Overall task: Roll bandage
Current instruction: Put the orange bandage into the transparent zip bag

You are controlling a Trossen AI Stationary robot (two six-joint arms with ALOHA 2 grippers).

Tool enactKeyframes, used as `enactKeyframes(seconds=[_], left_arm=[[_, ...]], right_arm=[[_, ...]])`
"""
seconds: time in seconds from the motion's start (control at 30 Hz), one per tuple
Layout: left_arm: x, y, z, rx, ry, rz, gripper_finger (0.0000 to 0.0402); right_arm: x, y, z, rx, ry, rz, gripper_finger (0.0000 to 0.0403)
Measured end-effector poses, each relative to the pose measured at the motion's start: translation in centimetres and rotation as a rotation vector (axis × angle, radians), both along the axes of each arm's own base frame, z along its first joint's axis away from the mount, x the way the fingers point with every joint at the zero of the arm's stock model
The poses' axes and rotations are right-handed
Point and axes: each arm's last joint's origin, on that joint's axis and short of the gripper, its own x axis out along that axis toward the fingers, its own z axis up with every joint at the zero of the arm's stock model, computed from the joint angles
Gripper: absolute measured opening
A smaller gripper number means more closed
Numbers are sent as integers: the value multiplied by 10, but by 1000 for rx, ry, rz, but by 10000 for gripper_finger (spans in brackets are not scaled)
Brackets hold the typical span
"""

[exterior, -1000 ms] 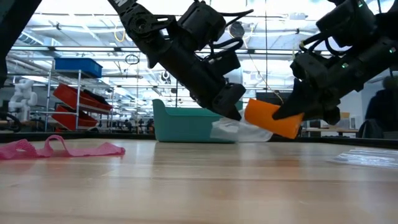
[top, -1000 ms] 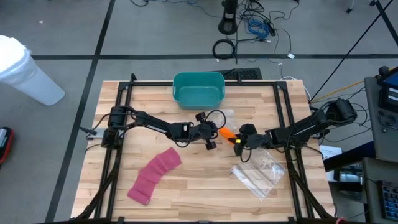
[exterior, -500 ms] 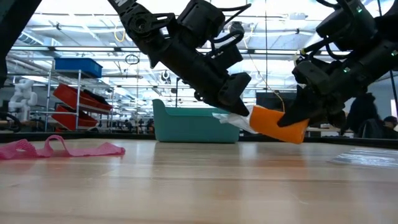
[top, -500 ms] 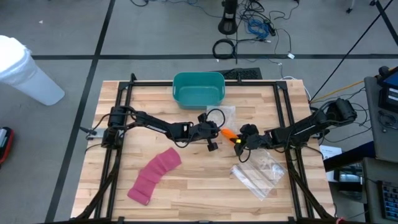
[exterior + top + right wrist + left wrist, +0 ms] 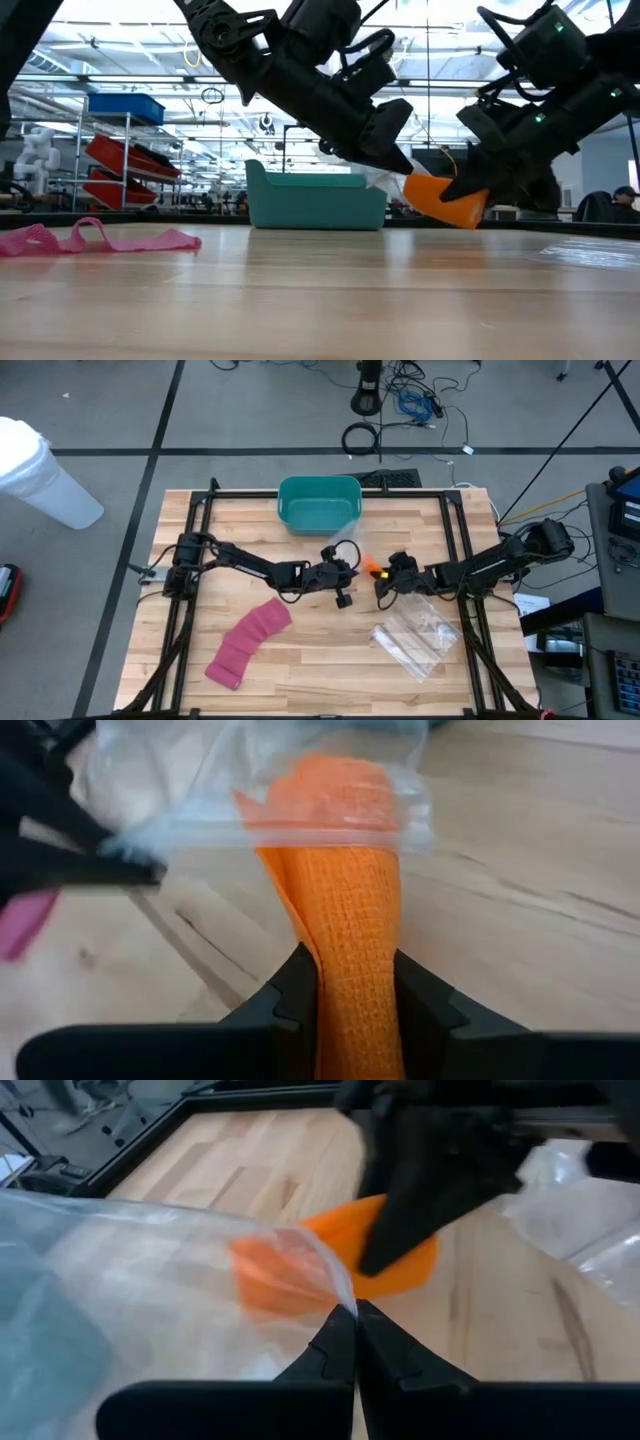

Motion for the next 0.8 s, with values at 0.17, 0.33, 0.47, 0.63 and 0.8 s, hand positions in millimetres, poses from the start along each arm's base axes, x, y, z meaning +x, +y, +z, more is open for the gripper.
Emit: enactKeyframes(seconds=[0.17,0.33,0.47,0.63,0.8], left_arm=[[0,-1,-1,15,11,-9,1],[1,-1,-10,17,30,-9,1],[2,1,-10,18,18,1,1],[5,1,-6,6,0,-21,1],[6,-2,-4,-9,-6,-54,1]], right_arm=[[5,-1,6,6,-88,-15,77],[9,1,11,18,-151,-1,77],[7,1,7,15,-105,18,77],[10,0,10,-11,-129,43,88],[11,1,9,60,-115,164,121]])
